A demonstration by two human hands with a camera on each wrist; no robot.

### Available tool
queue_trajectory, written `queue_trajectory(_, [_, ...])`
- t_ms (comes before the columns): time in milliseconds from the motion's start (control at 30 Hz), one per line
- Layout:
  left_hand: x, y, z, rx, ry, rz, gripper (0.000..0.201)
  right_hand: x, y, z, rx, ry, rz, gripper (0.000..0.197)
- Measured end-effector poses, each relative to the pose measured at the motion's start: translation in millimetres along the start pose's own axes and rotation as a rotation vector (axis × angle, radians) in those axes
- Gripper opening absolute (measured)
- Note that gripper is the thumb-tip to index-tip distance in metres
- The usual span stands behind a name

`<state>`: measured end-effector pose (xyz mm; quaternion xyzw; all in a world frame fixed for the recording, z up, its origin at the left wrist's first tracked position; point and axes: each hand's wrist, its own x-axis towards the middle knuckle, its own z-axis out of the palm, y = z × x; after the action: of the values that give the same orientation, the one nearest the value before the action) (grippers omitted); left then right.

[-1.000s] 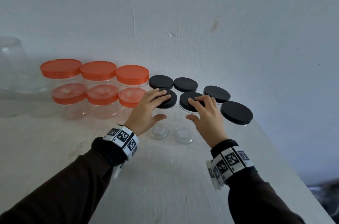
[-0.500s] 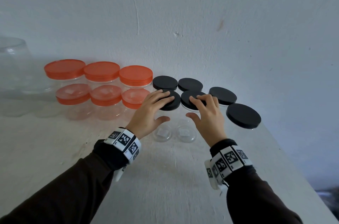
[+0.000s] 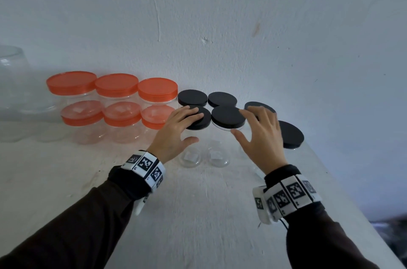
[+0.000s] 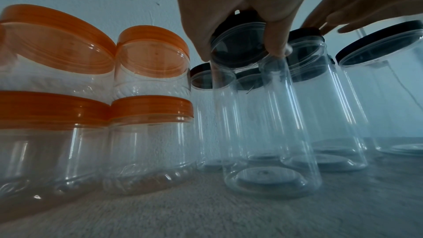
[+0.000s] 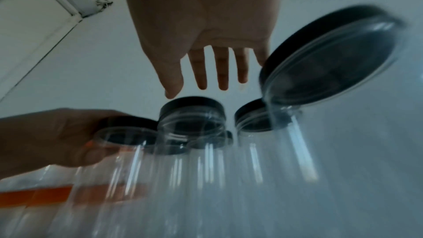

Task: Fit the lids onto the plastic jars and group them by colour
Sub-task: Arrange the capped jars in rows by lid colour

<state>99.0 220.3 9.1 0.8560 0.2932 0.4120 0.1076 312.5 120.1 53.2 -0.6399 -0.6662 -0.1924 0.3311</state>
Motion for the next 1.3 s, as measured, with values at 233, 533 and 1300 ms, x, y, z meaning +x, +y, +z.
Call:
queue_trajectory(233, [1,-2,1,-0.001,-0.002,0.027,0.061,-24,39,-37,-0.157,-0.213,0.265,0.052])
queue_trajectory(533, [0,-3,1,0.010,-0.001,0.037,0.061,-38,21,-51,0.036,-0.253,0.158,0.051])
queue_trajectory(1300, [0,-4,0,0.014,-0.002,0.048,0.066,13,60,-48,0.308,-0.161,0.291,0.039])
